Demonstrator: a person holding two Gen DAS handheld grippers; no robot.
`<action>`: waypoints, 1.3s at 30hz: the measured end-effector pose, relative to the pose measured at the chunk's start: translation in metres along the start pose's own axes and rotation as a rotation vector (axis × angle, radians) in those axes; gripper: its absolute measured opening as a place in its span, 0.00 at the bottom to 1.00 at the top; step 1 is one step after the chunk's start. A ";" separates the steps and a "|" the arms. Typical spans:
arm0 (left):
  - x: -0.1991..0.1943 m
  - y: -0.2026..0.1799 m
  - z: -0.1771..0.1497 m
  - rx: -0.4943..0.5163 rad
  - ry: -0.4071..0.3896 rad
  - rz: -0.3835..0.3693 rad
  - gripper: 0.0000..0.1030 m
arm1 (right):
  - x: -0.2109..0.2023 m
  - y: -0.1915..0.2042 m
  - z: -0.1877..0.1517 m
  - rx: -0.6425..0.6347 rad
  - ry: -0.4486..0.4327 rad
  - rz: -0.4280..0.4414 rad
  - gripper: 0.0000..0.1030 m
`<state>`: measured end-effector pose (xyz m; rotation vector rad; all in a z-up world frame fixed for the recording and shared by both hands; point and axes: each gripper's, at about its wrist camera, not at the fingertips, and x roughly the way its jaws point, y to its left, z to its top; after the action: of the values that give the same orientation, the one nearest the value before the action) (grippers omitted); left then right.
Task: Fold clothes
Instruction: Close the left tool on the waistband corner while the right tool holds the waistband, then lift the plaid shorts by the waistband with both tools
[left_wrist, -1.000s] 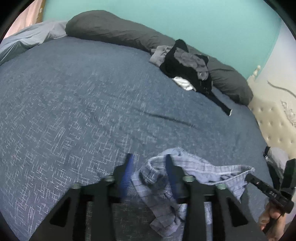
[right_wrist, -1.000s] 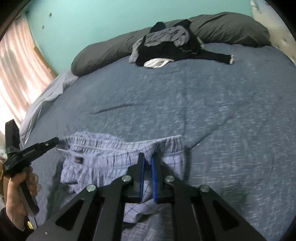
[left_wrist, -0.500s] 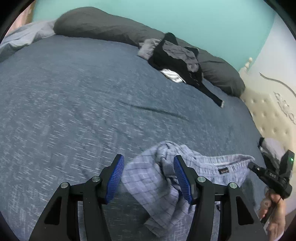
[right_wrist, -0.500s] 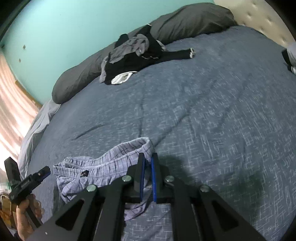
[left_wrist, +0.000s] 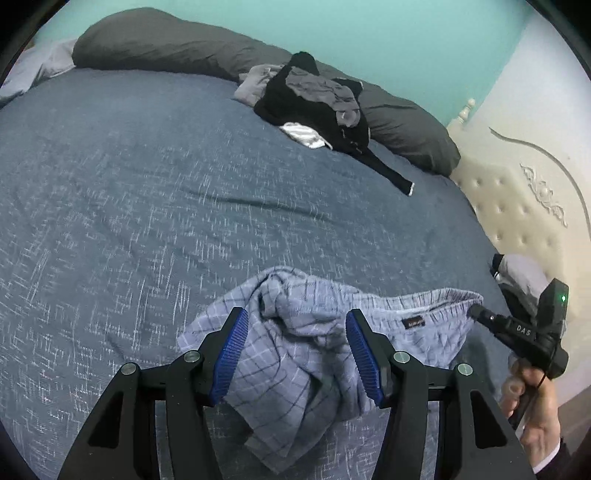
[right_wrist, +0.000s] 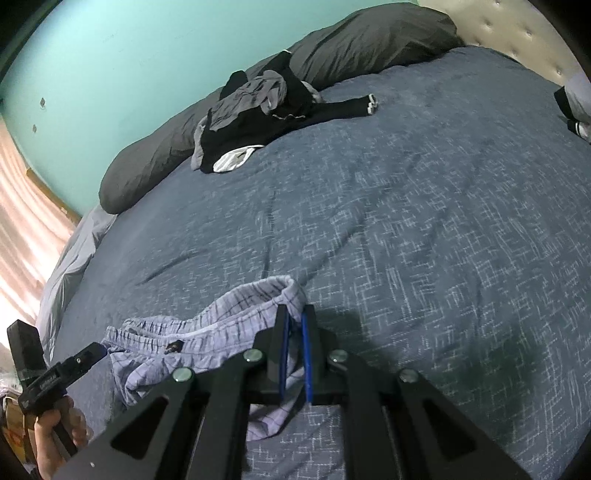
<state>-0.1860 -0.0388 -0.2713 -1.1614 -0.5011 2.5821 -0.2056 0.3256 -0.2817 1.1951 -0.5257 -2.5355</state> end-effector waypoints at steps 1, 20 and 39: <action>0.001 -0.004 0.001 0.009 0.001 -0.004 0.57 | 0.000 -0.001 0.000 0.002 -0.002 0.002 0.06; -0.037 -0.025 0.020 0.067 -0.132 0.006 0.07 | -0.019 0.017 0.007 -0.022 -0.070 0.128 0.06; -0.211 -0.087 0.046 0.174 -0.356 0.041 0.07 | -0.165 0.105 0.036 -0.188 -0.281 0.306 0.06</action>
<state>-0.0767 -0.0481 -0.0661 -0.6656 -0.3147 2.8140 -0.1217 0.3060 -0.1025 0.6418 -0.4769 -2.4305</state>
